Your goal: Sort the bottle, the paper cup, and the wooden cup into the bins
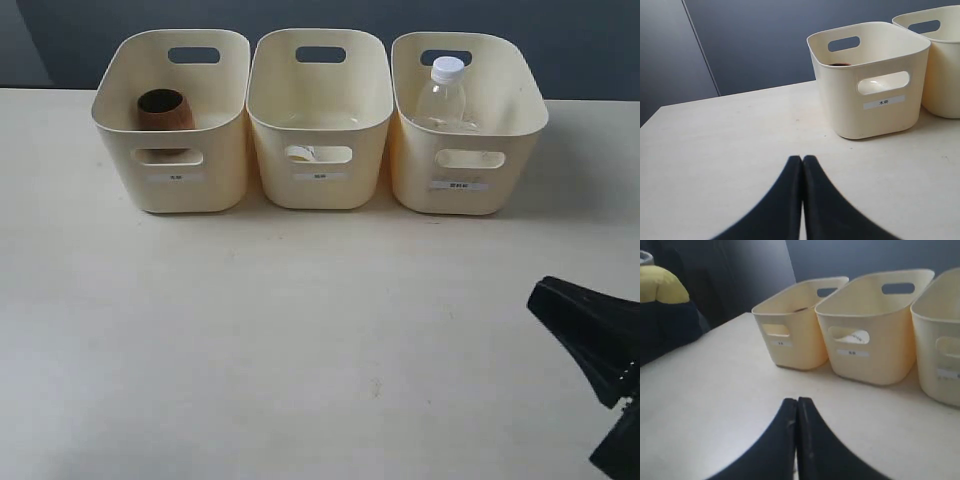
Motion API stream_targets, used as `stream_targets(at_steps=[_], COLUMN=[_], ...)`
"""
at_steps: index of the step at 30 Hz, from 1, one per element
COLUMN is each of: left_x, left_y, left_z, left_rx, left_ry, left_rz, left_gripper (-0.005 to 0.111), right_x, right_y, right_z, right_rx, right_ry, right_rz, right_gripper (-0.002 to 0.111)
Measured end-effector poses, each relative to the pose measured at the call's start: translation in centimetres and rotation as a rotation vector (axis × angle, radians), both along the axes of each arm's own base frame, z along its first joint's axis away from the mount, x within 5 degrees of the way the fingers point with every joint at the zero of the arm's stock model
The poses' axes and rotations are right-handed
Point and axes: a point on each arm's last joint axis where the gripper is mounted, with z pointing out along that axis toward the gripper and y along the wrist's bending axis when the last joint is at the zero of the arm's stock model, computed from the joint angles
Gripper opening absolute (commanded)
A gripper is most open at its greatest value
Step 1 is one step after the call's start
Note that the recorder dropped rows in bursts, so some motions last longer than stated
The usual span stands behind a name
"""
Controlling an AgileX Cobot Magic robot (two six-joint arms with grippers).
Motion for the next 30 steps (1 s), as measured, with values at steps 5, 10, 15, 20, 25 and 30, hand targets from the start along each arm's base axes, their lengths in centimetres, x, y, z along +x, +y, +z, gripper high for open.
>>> stream_targets(at_steps=[5,10,15,20,25,30], left_x=[0.0,0.0,0.0,0.0,0.0,0.0], left_y=[0.0,0.0,0.0,0.0,0.0,0.0], left_z=[0.0,0.0,0.0,0.0,0.0,0.0], left_rx=[0.0,0.0,0.0,0.0,0.0,0.0], left_ry=[0.0,0.0,0.0,0.0,0.0,0.0], left_rz=[0.0,0.0,0.0,0.0,0.0,0.0], left_gripper=[0.0,0.0,0.0,0.0,0.0,0.0], right_x=[-0.6,-1.3,-1.5,-1.4,-1.4,-1.5], right_y=[-1.3,-2.9,-4.6,-5.6,-6.3,-6.9], right_z=[1.2,1.4,0.2,-0.6,-0.8,-0.8], right_rx=[0.068,0.09,0.027,0.015,0.025,0.028], right_ry=[-0.118,-0.176,-0.096,-0.015,0.007,0.012], right_rz=[-0.082,-0.227,-0.44,-0.615,-0.733,-0.832], right_gripper=[-0.001,-0.001,-0.001,-0.001,-0.001,-0.001])
